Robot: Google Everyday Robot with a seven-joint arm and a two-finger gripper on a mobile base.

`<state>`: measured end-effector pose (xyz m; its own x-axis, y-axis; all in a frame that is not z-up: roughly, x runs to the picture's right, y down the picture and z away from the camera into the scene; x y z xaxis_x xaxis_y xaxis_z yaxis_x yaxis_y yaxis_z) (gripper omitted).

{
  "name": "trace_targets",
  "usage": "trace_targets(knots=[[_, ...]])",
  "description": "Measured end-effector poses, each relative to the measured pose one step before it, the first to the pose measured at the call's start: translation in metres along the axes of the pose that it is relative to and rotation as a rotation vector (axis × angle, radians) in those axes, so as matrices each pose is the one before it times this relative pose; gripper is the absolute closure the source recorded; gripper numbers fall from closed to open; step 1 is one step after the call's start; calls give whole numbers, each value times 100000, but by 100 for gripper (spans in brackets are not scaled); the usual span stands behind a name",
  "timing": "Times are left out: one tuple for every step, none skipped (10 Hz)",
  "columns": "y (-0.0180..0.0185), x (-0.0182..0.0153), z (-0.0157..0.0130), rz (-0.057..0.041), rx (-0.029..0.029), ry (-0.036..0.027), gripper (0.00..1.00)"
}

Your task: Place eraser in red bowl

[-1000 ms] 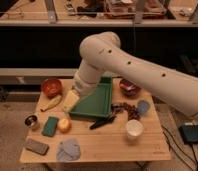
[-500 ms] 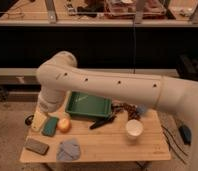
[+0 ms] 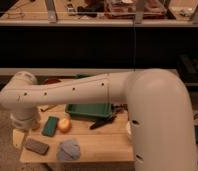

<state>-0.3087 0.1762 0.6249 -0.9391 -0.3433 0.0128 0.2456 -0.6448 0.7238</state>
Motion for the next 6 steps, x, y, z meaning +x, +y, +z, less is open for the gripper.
trace_targets(knots=[[44, -18, 44, 31, -97, -133, 20], [82, -61, -23, 215, -21, 29, 20], [15, -41, 8, 54, -65, -101, 20], [-116, 36, -91, 91, -325, -171, 20], [-55, -237, -53, 670, -2410, -1442, 20], [-569, -21, 2, 245, -4809, -1014, 20]])
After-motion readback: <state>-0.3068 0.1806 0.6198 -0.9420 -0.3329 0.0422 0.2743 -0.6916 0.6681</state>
